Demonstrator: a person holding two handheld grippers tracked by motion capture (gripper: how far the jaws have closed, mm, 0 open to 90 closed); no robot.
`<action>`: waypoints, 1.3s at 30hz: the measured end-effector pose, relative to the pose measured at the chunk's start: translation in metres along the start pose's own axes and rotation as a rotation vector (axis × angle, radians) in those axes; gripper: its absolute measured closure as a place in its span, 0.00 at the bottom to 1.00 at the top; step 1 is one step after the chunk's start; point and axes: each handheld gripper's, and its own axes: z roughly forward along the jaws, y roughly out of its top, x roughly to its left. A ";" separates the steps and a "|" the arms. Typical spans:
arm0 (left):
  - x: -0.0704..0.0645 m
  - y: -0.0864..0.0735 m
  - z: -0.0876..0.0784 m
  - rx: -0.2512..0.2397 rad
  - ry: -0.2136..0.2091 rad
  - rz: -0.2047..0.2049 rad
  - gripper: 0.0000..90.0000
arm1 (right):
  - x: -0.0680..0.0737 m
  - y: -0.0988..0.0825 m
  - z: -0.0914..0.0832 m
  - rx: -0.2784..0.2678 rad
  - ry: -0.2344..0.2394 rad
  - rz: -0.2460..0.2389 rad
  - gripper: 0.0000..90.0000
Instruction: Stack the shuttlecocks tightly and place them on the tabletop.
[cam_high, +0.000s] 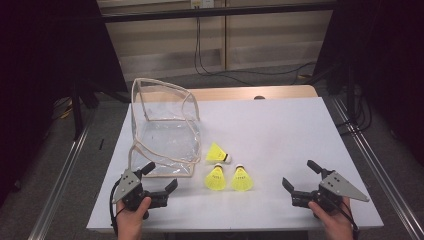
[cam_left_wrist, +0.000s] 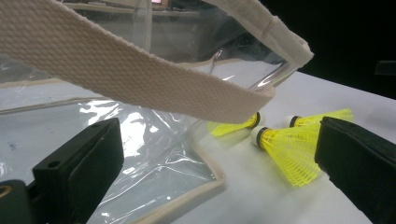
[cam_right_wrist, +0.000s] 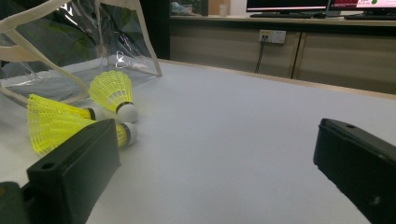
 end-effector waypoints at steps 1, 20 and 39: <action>0.000 0.000 0.000 -0.003 -0.001 -0.006 0.02 | 0.000 0.000 0.000 0.000 0.000 -0.001 0.00; -0.016 0.007 0.008 -0.003 -0.067 -0.019 0.01 | 0.001 0.000 0.000 0.000 0.013 -0.009 0.00; -0.042 0.002 0.018 0.057 -0.190 -0.021 0.02 | 0.003 0.001 0.000 0.001 0.026 -0.015 0.00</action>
